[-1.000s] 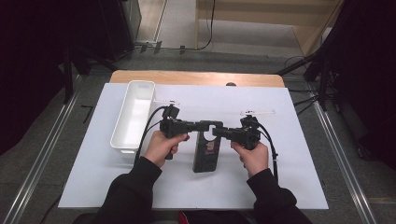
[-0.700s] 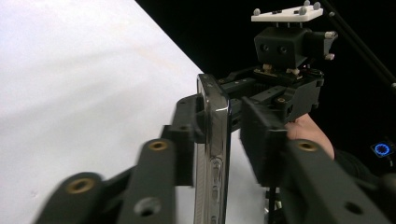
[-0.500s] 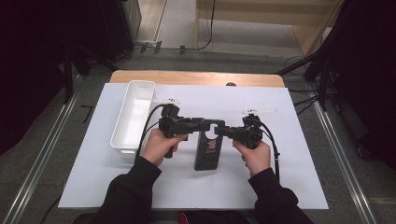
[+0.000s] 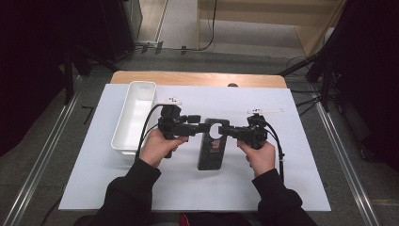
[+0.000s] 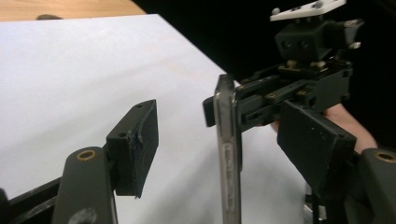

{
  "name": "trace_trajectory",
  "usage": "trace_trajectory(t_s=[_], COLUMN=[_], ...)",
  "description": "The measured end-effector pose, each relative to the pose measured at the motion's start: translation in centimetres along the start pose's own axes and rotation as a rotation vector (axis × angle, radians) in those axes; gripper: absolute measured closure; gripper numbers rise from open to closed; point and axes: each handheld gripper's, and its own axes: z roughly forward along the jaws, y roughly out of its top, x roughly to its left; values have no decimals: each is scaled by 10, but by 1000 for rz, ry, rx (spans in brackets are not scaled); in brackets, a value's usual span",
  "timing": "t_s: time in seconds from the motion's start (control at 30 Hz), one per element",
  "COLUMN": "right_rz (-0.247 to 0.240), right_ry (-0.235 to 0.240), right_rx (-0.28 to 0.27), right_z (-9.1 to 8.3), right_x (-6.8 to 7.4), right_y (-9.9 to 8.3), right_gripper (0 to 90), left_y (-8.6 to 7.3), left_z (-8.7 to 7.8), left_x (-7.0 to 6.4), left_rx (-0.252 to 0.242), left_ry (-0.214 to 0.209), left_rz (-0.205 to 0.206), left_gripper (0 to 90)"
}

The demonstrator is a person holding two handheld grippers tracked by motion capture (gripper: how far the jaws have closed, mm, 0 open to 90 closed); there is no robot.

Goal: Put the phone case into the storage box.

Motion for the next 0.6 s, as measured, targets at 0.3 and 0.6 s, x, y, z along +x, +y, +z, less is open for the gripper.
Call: trace_trajectory(t_s=[0.3, 0.6], right_rz=[2, 8], right_ry=[-12, -28], right_rx=[-13, -16], right_z=[-4, -6], right_x=[-2, -2], right_y=[2, 6], right_gripper=[701, 701], left_y=[1, 2], left_z=[-4, -6], left_x=[-18, -29], left_rx=[25, 20], left_ry=[76, 149], left_rz=[61, 79], left_gripper=[263, 263])
